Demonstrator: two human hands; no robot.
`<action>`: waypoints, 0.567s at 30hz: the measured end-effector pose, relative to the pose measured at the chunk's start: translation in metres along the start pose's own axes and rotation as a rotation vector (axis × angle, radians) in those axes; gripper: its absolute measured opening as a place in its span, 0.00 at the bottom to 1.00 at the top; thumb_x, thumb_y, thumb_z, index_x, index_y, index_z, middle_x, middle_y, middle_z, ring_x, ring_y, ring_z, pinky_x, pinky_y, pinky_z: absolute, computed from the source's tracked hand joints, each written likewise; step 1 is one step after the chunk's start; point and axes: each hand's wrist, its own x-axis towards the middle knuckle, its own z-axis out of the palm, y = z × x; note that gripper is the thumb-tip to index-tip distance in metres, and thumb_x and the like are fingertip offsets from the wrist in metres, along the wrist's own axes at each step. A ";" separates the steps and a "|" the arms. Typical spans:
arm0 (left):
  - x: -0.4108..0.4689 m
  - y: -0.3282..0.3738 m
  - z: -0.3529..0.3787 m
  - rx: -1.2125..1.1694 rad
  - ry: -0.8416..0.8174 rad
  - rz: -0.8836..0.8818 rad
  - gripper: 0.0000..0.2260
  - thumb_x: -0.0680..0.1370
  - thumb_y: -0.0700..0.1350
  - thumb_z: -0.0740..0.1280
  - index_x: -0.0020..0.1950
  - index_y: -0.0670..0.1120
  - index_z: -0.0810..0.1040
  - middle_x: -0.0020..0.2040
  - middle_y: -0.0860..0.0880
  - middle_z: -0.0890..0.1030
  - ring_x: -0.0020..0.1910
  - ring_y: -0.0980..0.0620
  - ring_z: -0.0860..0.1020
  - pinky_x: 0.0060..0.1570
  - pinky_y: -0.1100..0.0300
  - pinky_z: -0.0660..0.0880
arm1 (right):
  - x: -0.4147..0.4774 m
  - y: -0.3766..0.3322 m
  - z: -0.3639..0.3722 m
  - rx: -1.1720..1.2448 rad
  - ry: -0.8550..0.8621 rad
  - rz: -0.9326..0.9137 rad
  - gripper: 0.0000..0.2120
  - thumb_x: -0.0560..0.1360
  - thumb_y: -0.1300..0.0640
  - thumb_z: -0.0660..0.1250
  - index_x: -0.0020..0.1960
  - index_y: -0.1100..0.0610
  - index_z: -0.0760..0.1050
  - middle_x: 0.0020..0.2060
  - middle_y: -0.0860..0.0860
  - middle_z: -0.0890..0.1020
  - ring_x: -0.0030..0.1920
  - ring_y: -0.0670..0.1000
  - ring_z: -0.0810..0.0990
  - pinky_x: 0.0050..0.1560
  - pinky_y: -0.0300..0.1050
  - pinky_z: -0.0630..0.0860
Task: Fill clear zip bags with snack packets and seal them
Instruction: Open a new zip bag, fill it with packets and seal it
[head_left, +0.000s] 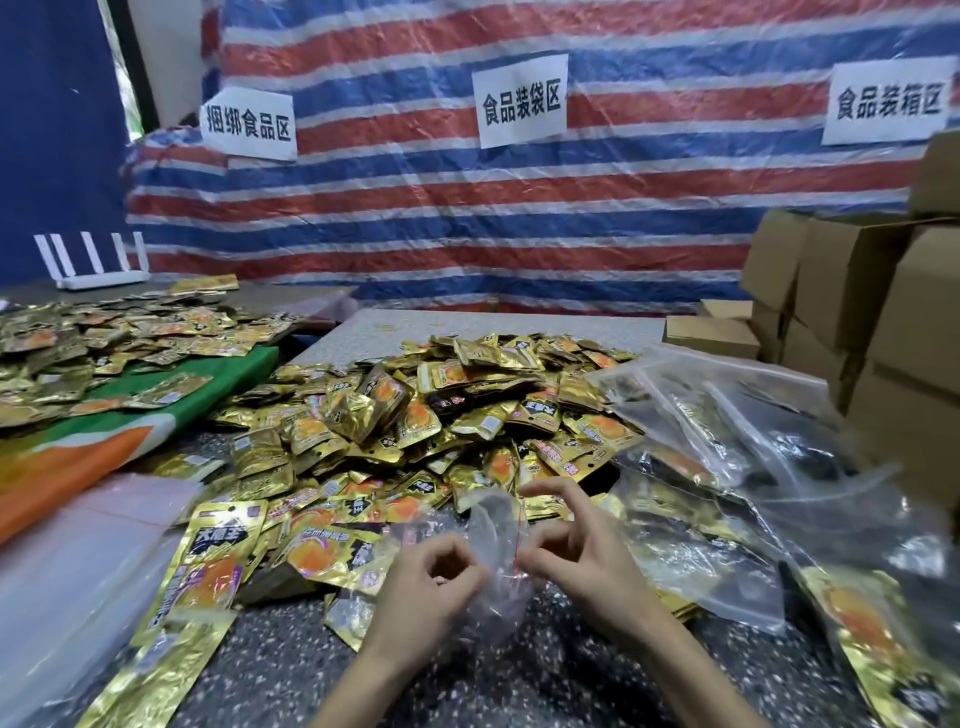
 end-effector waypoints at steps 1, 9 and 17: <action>0.000 0.004 -0.001 -0.012 0.067 0.006 0.10 0.75 0.32 0.69 0.34 0.39 0.75 0.29 0.50 0.77 0.28 0.55 0.74 0.29 0.65 0.70 | -0.001 -0.001 -0.001 -0.019 -0.002 -0.016 0.25 0.73 0.67 0.69 0.64 0.46 0.72 0.33 0.53 0.81 0.34 0.51 0.77 0.36 0.42 0.73; 0.039 0.041 -0.038 -0.107 0.284 0.034 0.13 0.77 0.33 0.65 0.32 0.38 0.72 0.29 0.50 0.76 0.26 0.56 0.75 0.28 0.58 0.78 | -0.004 -0.015 -0.016 -0.398 -0.079 -0.142 0.10 0.71 0.60 0.63 0.44 0.48 0.80 0.38 0.47 0.85 0.40 0.48 0.83 0.42 0.48 0.79; 0.089 0.048 -0.044 -0.676 -0.202 -0.322 0.06 0.74 0.39 0.71 0.40 0.37 0.82 0.39 0.42 0.83 0.37 0.48 0.82 0.40 0.58 0.83 | -0.001 -0.018 -0.036 -0.536 0.286 -0.360 0.07 0.71 0.64 0.67 0.44 0.52 0.78 0.37 0.44 0.81 0.37 0.47 0.78 0.35 0.44 0.73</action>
